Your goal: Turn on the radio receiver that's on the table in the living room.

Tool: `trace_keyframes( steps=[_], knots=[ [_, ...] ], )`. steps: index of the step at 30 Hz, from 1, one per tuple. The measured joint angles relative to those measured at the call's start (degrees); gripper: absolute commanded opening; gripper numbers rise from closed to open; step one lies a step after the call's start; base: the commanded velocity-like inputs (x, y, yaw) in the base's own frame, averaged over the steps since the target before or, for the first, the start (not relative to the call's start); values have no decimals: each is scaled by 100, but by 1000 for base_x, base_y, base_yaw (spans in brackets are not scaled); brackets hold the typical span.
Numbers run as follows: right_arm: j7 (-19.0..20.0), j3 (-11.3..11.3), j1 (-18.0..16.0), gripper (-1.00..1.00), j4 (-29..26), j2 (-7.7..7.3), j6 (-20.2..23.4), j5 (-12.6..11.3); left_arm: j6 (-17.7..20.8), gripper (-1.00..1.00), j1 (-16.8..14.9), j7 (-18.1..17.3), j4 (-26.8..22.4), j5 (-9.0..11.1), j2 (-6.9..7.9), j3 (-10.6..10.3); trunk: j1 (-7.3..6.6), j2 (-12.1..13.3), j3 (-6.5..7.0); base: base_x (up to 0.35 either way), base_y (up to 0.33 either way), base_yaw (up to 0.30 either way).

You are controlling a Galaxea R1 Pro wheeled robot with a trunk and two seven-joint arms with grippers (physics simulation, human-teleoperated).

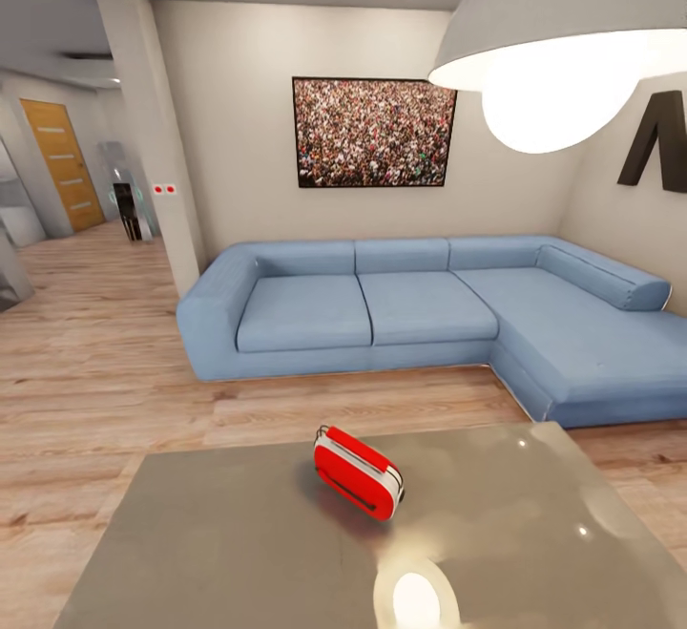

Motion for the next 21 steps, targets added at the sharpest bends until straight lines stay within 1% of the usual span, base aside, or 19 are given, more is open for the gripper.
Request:
trace_keyframes(
  steps=[21],
  knots=[
    [3, 0, 0, 100, 0, 2, 2, 3, -2, 100, 0, 1, 0, 2, 5, -4, -461, 842, 377, 0, 0, 0]
  ],
)
